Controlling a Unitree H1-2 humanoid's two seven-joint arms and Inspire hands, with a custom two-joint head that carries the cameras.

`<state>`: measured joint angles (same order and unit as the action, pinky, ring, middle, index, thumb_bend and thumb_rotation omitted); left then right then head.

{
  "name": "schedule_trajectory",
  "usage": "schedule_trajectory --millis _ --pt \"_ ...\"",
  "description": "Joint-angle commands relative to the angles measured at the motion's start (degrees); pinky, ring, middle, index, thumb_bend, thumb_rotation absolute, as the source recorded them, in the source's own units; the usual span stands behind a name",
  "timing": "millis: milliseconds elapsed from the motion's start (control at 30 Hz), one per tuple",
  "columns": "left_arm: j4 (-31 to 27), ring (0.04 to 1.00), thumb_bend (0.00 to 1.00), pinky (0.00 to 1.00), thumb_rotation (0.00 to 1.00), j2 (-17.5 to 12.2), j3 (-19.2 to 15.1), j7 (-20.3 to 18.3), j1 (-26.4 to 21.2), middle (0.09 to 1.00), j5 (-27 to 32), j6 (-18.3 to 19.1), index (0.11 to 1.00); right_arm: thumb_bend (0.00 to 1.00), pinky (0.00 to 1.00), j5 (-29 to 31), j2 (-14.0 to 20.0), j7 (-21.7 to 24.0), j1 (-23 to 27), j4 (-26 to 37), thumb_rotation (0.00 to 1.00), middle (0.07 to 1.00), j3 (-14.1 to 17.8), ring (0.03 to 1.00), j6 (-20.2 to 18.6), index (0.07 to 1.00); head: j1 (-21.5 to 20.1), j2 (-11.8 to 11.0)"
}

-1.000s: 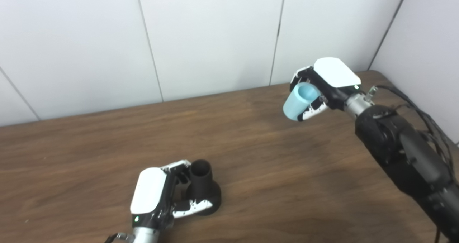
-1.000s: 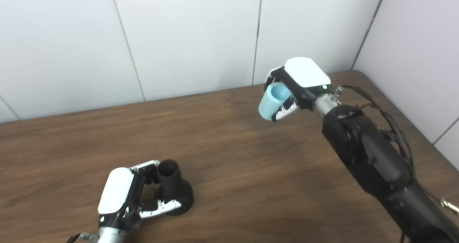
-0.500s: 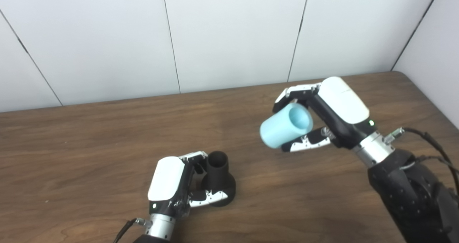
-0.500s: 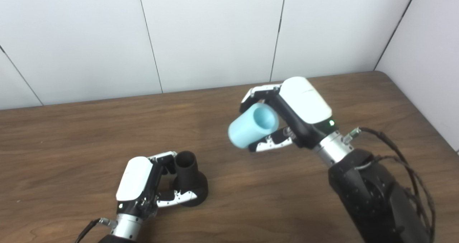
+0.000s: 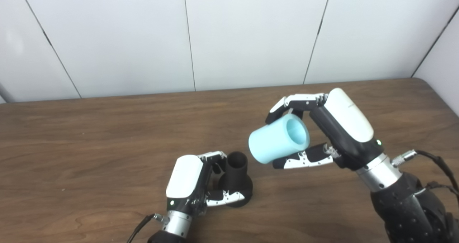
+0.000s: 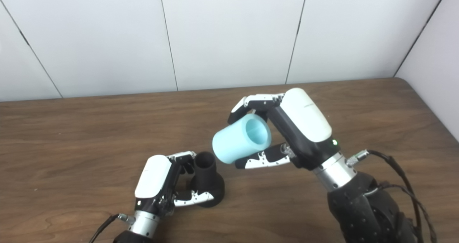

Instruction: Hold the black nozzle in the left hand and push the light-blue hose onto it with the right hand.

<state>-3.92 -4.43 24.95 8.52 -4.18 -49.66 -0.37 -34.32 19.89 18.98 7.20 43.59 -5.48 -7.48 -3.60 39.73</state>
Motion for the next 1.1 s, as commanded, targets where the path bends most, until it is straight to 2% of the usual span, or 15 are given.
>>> schedule_trajectory --millis 0,300,567,1067 --pt "0.95 0.483 0.5 0.44 0.0 -0.2 0.43 -1.31 0.96 0.492 -1.18 1.28 0.48 0.51 0.35 -0.91 -0.43 -0.5 0.7 0.37 0.0 0.524 -0.15 0.395 2.27 0.51 -0.02 0.07" --pt "1.51 0.48 0.5 0.44 0.0 -0.34 0.66 -0.78 0.87 0.484 -1.48 0.88 0.487 0.49 0.3 -2.98 -3.83 -0.99 1.07 -1.21 0.0 0.534 -1.78 0.409 3.7 0.512 0.03 0.11" --pt "1.13 0.479 0.5 0.44 0.0 -0.29 0.91 -0.83 1.15 0.483 -1.3 0.99 0.488 0.49 0.27 -4.84 -4.43 -1.29 0.85 -2.43 0.0 0.542 -2.0 0.403 6.07 0.508 -0.13 0.11" --pt "1.39 0.482 0.5 0.44 0.0 -0.42 1.31 -0.93 0.91 0.482 -1.58 0.83 0.489 0.49 0.27 -4.89 -6.6 1.05 0.55 -2.34 0.0 0.539 -2.78 0.397 3.97 0.523 -0.63 0.18"
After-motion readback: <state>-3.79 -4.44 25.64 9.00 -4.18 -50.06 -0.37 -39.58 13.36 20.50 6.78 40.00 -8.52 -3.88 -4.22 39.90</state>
